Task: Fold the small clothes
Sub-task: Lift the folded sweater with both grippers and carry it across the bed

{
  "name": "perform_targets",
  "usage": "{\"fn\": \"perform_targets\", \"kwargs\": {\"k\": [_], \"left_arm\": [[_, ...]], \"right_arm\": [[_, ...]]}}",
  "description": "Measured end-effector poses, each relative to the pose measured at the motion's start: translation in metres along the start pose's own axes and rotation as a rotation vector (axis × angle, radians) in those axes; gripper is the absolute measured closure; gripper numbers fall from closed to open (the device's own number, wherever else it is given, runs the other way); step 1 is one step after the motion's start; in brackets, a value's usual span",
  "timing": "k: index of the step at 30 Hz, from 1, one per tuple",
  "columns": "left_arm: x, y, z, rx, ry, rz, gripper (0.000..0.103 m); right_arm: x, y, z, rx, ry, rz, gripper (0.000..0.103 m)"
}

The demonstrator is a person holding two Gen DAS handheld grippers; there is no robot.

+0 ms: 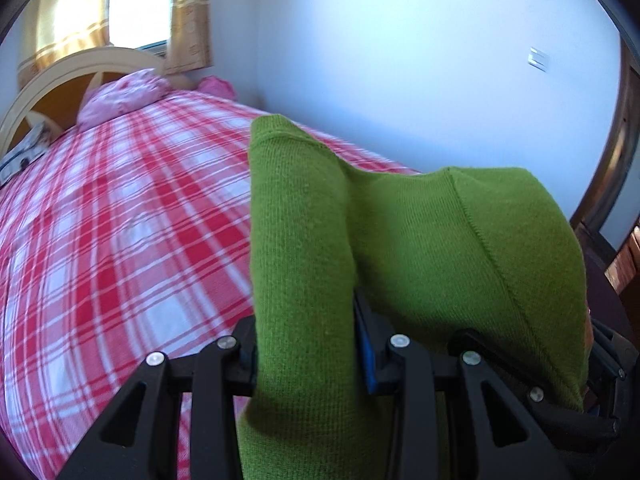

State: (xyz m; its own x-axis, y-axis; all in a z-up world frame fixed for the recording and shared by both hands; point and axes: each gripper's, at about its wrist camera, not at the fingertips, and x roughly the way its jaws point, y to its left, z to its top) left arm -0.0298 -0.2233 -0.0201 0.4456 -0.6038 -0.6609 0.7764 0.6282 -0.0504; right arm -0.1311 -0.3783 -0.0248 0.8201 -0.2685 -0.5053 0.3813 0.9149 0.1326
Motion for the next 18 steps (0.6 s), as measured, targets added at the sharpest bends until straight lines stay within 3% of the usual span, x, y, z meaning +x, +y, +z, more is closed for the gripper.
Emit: {"fn": "perform_targets", "kwargs": {"k": [11, 15, 18], "left_arm": [[0.07, -0.042, 0.032, 0.059, 0.004, -0.047, 0.065], [0.099, -0.054, 0.028, 0.078, 0.048, -0.011, 0.065], [0.099, -0.059, 0.027, 0.086, 0.028, 0.009, 0.064]], "right_arm": [[0.032, -0.066, 0.018, 0.049, -0.027, -0.165, 0.065], [0.056, -0.092, 0.014, 0.07, 0.026, -0.195, 0.065], [0.068, -0.105, 0.011, 0.093, 0.05, -0.188, 0.065]]}}
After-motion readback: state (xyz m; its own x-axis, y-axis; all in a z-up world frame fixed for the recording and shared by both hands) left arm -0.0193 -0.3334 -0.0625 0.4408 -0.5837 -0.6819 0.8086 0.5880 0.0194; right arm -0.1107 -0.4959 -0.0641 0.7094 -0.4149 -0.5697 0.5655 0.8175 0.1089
